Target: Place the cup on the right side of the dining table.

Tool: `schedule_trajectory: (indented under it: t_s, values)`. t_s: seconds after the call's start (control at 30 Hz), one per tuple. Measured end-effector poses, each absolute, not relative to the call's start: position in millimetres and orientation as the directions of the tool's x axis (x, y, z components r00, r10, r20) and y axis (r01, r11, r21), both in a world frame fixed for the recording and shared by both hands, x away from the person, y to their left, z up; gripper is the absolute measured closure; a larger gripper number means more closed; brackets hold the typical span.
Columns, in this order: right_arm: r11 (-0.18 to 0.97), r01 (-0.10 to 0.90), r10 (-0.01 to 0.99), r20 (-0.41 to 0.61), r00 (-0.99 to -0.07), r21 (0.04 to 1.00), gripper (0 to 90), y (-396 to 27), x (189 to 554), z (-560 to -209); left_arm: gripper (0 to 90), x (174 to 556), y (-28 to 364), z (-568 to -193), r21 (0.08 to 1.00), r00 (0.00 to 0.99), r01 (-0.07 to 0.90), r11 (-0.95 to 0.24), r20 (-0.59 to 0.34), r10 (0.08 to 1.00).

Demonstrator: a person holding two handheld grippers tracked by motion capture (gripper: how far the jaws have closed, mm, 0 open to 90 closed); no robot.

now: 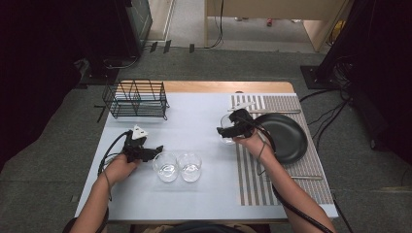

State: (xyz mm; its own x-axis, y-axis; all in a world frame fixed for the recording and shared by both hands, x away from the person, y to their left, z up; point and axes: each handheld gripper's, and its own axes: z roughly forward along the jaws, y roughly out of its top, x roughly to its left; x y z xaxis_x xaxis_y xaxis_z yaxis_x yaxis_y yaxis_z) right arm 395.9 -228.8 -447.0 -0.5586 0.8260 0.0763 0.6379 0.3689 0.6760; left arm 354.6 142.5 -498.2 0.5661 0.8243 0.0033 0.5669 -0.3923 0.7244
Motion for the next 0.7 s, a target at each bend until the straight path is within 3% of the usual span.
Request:
schedule_trajectory:
  t_s: [0.7]
  values:
    - [0.350, 0.658, 0.837, 0.092, -0.539, 0.667, 18.5, -230, 411, -446, 11.7, 355, 143, -498, 0.725, 0.566, 0.567, -0.392, 0.003, 0.824]
